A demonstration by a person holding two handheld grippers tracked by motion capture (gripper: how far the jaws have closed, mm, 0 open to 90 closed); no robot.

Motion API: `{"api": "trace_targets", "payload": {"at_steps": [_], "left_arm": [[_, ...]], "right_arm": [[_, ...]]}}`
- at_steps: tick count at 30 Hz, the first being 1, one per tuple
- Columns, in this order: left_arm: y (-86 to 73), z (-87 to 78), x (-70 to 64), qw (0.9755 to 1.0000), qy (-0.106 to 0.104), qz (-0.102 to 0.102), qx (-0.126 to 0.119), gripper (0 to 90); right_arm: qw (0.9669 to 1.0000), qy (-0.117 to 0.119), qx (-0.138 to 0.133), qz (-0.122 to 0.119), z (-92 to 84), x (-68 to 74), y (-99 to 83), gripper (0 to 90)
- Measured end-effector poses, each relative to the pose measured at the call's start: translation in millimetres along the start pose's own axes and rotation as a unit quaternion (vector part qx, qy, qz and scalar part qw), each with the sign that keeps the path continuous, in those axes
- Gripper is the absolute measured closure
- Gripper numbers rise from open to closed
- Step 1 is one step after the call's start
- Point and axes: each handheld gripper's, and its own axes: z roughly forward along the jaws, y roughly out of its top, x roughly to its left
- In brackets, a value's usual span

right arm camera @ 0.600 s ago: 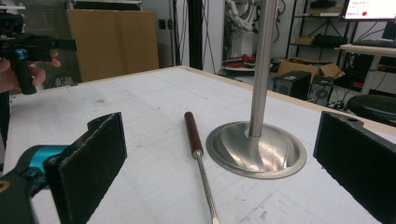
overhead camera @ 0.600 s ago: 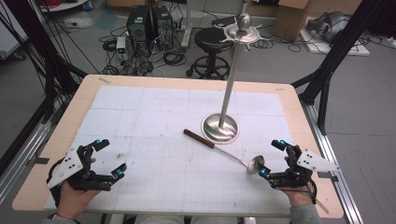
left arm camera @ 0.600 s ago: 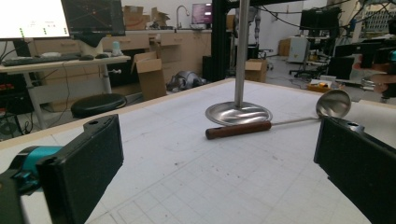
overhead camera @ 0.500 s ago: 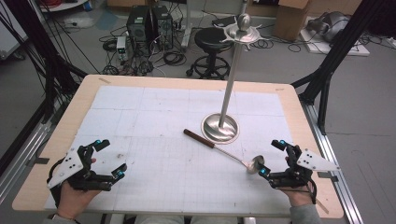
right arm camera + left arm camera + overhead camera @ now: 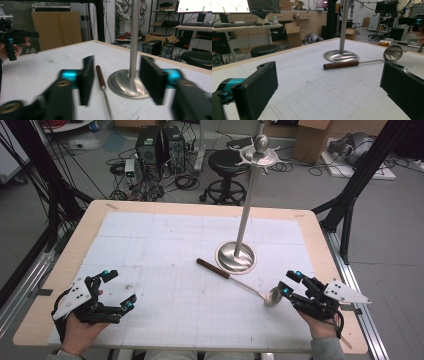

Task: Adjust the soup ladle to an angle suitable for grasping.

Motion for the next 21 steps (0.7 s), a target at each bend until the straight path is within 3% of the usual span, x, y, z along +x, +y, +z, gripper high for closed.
{"api": "trace_targets", "payload": {"at_steps": [2, 4, 6, 9, 14, 16, 21], "left_arm": [[-0.4, 0.7, -0.1, 1.0, 0.002, 0.002, 0.004, 1.8], [-0.6, 0.9, 0.0, 0.9999, 0.008, -0.001, 0.008, 1.8], [-0.7, 0.8, 0.4, 0.9999, 0.009, 0.0, 0.008, 1.8], [-0.8, 0.6, 1.0, 0.9999, 0.012, -0.002, 0.011, 1.8], [-1.8, 2.2, 0.4, 0.9998, 0.012, -0.004, 0.017, 1.8], [-1.7, 2.2, 0.7, 0.9997, 0.014, -0.005, 0.021, 1.8], [-2.3, 1.8, 2.2, 0.9995, 0.018, -0.01, 0.024, 1.8]], "right_arm": [[1.0, 0.003, 0.009, 0.0, 0.8, 1.6, 2.2, 76.7], [0.9999, 0.005, 0.014, 0.002, 2.8, 2.2, 3.1, 88.7], [0.9999, 0.003, 0.016, 0.004, 4.1, 3.4, 3.5, 89.4], [0.9994, 0.017, 0.03, 0.001, 11.9, 6.7, 5.7, 89.5], [0.9989, 0.036, 0.029, -0.005, 23.5, 13.0, 10.9, 89.5], [0.9983, 0.048, 0.032, 0.002, 29.4, 15.7, 12.1, 89.5], [0.9972, 0.058, 0.047, -0.004, 44.6, 20.0, 14.3, 89.5]]}}
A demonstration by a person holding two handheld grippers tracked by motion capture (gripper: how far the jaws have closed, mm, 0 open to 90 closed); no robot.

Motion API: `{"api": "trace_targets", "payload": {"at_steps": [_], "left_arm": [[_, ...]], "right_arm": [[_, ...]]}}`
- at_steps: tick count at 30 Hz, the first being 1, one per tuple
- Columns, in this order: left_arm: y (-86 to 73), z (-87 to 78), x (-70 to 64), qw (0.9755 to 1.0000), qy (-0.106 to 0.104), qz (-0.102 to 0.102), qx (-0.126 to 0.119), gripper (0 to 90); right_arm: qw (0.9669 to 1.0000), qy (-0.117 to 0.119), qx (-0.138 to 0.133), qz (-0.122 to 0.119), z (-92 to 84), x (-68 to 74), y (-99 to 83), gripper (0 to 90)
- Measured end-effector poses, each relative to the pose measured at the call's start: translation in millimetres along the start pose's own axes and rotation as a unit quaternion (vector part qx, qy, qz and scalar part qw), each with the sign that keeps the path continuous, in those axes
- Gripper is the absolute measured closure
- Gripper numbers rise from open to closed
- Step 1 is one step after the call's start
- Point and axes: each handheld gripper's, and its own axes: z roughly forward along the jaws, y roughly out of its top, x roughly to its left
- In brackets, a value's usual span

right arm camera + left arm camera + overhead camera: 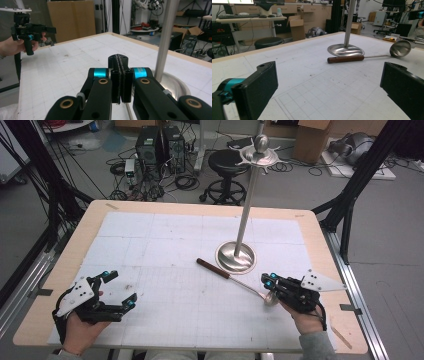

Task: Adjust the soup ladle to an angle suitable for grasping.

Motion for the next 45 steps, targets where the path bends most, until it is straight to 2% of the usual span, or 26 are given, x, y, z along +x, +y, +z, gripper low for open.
{"api": "trace_targets", "payload": {"at_steps": [3, 4, 7, 12, 15, 19, 24, 25, 29, 31, 37, 38, 42, 43, 45], "left_arm": [[-0.2, 0.5, 0.0, 1.0, 0.001, -0.001, -0.001, 1.8], [-0.2, 0.7, 0.1, 1.0, 0.001, -0.002, 0.0, 1.8], [-0.2, 0.7, 0.1, 1.0, 0.0, -0.002, 0.0, 1.8], [0.0, 0.4, 0.4, 1.0, 0.001, -0.002, 0.001, 1.8], [-0.2, 0.3, 0.3, 1.0, 0.002, -0.004, 0.001, 1.8], [-0.4, 0.7, 0.3, 1.0, 0.0, -0.005, 0.003, 1.8], [-0.4, 0.9, 0.2, 1.0, 0.0, -0.004, 0.003, 1.8], [-0.4, 0.9, 0.2, 1.0, 0.0, -0.004, 0.003, 1.8], [-0.4, -0.2, 0.6, 1.0, 0.003, -0.003, 0.002, 1.9], [-0.6, -0.5, 0.3, 1.0, 0.005, -0.006, 0.0, 1.8], [-1.9, -0.6, -0.1, 1.0, 0.003, -0.003, 0.007, 1.8], [-2.1, -0.6, -0.5, 1.0, 0.003, -0.002, 0.008, 1.8], [-1.7, -2.4, -0.8, 1.0, 0.004, 0.003, 0.008, 1.8], [-2.2, -3.6, -0.8, 1.0, 0.005, 0.001, 0.008, 1.8], [-2.6, -4.0, -0.7, 0.9999, 0.006, 0.0, 0.009, 1.8]], "right_arm": [[1.0, 0.0, 0.005, -0.007, 6.2, 0.0, 2.1, 89.6], [0.9998, 0.0, 0.016, -0.012, 12.0, 1.0, 4.3, 89.6], [0.9996, 0.0, 0.025, -0.016, 18.1, 2.0, 6.3, 89.6], [0.9985, 0.011, 0.042, -0.034, 37.1, 6.5, 10.4, 89.5], [0.9983, 0.012, 0.043, -0.036, 42.9, 6.6, 11.9, 89.5], [0.9966, 0.008, 0.07, -0.043, 59.0, 6.9, 16.6, 89.5], [0.9951, 0.012, 0.087, -0.045, 75.9, 6.4, 20.3, 89.6], [0.9935, 0.02, 0.102, -0.048, 85.0, 6.6, 20.1, 89.5], [0.9915, 0.02, 0.117, -0.054, 97.6, 5.9, 19.1, 89.5], [0.9897, 0.011, 0.132, -0.054, 108.9, 3.1, 18.9, 89.6], [0.9874, 0.001, 0.151, -0.048, 126.3, -3.3, 19.8, 89.5], [0.9853, 0.001, 0.165, -0.047, 133.0, -5.7, 18.4, 89.5], [0.9847, 0.009, 0.17, -0.037, 140.0, -10.8, 14.6, 89.5], [0.9831, 0.006, 0.18, -0.034, 142.6, -14.4, 12.2, 89.5], [0.9819, 0.003, 0.186, -0.036, 143.7, -16.4, 11.0, 89.5]]}}
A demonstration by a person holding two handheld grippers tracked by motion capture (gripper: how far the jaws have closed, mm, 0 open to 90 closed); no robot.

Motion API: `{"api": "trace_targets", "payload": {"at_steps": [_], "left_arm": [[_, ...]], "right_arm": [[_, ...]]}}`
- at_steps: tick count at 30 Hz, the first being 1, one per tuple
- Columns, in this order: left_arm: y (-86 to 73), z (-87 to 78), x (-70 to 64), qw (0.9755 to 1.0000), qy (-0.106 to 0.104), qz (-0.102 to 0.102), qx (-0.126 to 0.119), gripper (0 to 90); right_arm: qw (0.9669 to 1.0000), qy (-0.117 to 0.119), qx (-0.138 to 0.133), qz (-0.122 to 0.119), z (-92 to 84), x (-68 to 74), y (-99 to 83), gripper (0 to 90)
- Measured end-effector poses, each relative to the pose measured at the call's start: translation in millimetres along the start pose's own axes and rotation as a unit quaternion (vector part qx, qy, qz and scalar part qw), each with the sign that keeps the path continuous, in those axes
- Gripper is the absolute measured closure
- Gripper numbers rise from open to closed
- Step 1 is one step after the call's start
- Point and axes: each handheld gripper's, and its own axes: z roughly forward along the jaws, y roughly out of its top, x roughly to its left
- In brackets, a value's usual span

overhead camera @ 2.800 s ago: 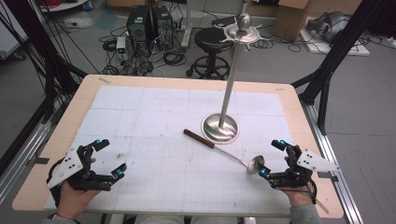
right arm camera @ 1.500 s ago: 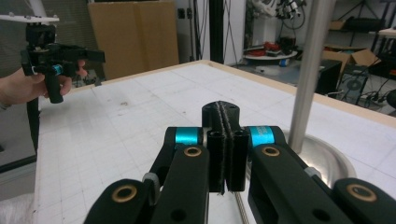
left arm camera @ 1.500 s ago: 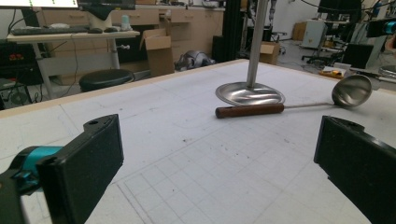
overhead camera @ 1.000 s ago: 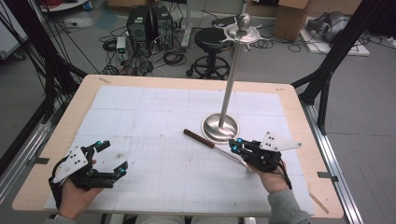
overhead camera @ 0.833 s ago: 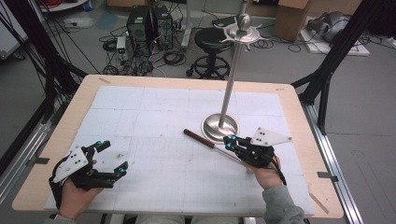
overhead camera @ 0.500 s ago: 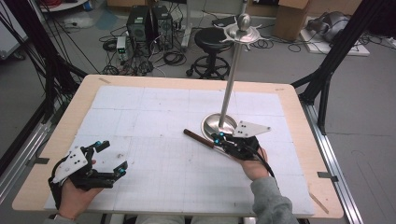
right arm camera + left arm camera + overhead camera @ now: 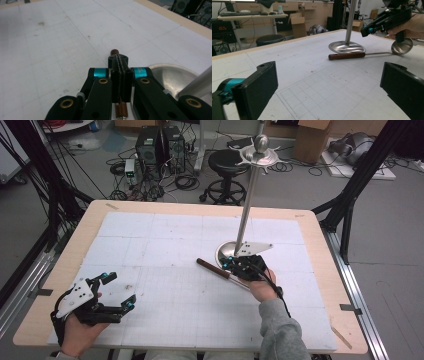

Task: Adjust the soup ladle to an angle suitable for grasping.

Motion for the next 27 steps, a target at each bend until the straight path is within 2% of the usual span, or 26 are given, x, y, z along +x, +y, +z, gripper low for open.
{"api": "trace_targets", "payload": {"at_steps": [1, 3, 5, 7, 11, 20, 23, 27], "left_arm": [[-0.7, -0.2, -0.2, 1.0, 0.0, -0.001, 0.001, 1.9], [-1.2, -0.1, -0.4, 1.0, 0.0, -0.001, 0.002, 1.8], [-1.5, 0.5, -0.7, 1.0, -0.002, 0.0, 0.006, 1.8], [-1.4, 1.1, -0.5, 1.0, -0.003, 0.001, 0.006, 1.8], [-1.4, 2.9, -0.4, 1.0, -0.005, 0.002, 0.005, 1.8], [-1.3, 2.7, -0.2, 1.0, -0.009, 0.001, 0.004, 1.8], [-0.5, 1.7, 0.2, 1.0, -0.008, -0.002, 0.0, 1.8], [-1.5, 2.0, 1.1, 1.0, -0.008, -0.005, 0.001, 1.8]], "right_arm": [[0.9999, -0.004, 0.012, 0.002, 2.8, -4.2, -2.0, 89.5], [0.9999, -0.006, 0.014, 0.002, 3.6, -5.2, -2.3, 89.5], [0.9993, -0.011, 0.037, 0.007, 9.1, -8.6, -4.6, 89.5], [0.999, -0.01, 0.042, 0.004, 11.1, -9.5, -5.4, 89.5], [0.9971, -0.019, 0.073, 0.01, 18.9, -14.5, -11.0, 89.5], [0.9952, -0.017, 0.095, 0.011, 31.2, -17.4, -13.2, 89.5], [0.9935, -0.026, 0.109, 0.02, 35.5, -19.5, -15.6, 89.5], [0.9911, -0.034, 0.127, 0.019, 40.7, -21.9, -18.5, 89.6]]}}
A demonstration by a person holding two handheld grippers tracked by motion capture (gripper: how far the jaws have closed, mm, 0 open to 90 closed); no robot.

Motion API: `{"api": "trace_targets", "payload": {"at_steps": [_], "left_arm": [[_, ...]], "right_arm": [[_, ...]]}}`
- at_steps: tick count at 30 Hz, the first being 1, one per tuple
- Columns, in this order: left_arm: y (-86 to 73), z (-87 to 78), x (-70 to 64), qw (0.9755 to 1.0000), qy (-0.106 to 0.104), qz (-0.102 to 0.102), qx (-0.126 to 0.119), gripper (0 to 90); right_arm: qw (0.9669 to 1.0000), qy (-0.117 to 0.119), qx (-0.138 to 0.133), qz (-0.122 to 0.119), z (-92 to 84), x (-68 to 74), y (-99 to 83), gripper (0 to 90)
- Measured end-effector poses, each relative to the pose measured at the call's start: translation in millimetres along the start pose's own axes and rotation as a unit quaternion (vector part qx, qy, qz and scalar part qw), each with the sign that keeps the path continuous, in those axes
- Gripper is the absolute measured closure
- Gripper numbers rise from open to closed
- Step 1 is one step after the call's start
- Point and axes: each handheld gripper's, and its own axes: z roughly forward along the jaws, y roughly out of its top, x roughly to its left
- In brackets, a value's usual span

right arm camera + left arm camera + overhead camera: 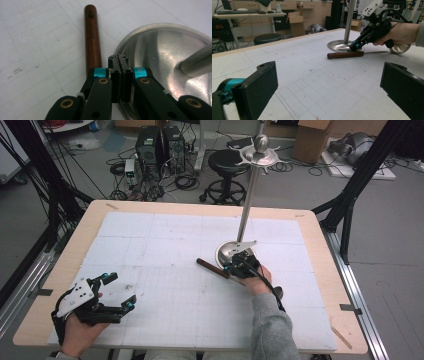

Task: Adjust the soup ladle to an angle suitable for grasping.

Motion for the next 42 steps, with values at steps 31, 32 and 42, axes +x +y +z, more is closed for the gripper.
{"api": "trace_targets", "payload": {"at_steps": [31, 32, 42], "left_arm": [[1.4, -0.8, -1.1, 1.0, -0.002, 0.001, 0.0, 1.8], [1.4, -0.8, -1.1, 1.0, -0.002, 0.001, 0.0, 1.8], [1.8, -0.7, -1.2, 1.0, 0.0, 0.0, 0.001, 1.8]], "right_arm": [[0.9968, 0.066, 0.039, -0.021, 4.9, 8.8, 2.1, 89.9], [0.9964, 0.07, 0.04, -0.026, 4.8, 9.7, 2.4, 89.9], [0.9886, 0.131, 0.058, -0.047, 2.6, 19.8, 2.1, 89.9]]}}
